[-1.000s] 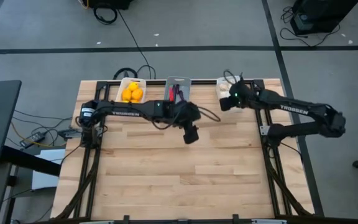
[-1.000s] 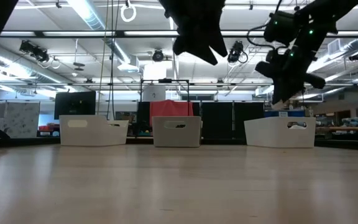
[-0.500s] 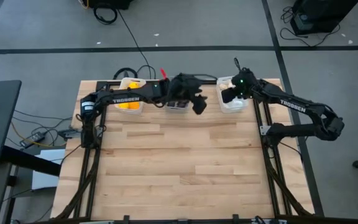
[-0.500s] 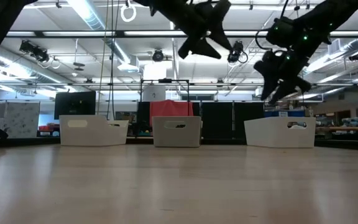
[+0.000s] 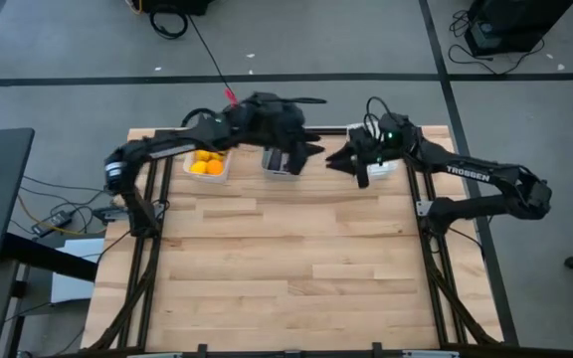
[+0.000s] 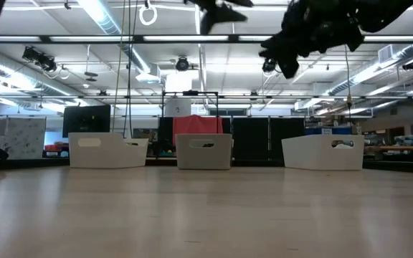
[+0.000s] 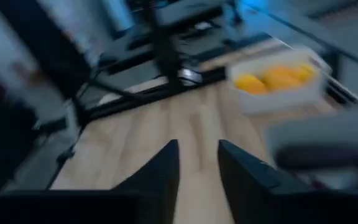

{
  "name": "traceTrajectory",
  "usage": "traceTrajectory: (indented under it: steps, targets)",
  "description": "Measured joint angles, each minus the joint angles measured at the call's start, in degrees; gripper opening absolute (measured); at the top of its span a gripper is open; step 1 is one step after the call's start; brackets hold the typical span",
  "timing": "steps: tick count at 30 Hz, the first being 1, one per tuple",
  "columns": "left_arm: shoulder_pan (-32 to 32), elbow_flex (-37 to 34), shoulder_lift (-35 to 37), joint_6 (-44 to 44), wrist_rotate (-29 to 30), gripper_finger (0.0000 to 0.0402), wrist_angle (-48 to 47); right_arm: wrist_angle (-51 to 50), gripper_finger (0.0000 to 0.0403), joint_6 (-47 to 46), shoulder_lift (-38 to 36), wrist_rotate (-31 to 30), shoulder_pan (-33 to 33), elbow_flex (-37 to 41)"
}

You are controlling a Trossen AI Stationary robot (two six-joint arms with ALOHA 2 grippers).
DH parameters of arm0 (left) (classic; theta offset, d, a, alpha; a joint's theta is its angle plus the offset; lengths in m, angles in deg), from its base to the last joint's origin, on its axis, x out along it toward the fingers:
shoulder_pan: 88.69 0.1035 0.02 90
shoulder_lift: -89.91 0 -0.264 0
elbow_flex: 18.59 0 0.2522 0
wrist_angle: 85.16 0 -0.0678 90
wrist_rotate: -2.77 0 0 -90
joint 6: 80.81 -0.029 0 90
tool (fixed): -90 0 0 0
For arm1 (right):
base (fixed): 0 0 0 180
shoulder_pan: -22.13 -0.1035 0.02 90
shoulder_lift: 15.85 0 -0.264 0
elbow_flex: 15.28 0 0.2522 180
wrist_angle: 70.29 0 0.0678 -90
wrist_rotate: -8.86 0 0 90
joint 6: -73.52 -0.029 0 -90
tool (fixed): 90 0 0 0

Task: Sort produce into baskets
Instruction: Return to Home Position

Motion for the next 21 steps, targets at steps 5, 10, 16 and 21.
traceTrajectory:
  steps: [5, 10, 16, 21]
  targets:
    - [0.04, 0.00, 7.28, -9.17, 0.04, 0.0119, -10.44, 2.34, 0.0029, 7.71, 0.00, -6.58, -9.55, 0.02]
    - [-1.14, -5.71, 14.43, -11.61, -0.97, 0.0058, -9.40, 6.34, 0.0018, 2.19, 0.00, -12.85, -16.08, 0.02]
    - [-1.81, -26.53, 26.57, -9.07, -4.58, 0.0010, 8.20, 11.69, 0.0007, 3.47, 0.00, -13.23, -23.40, 0.04]
    - [-1.77, -44.90, 36.70, -7.66, -6.52, 0.0005, 23.65, 11.60, 0.0010, 8.23, 0.00, -13.39, -26.78, 0.04]
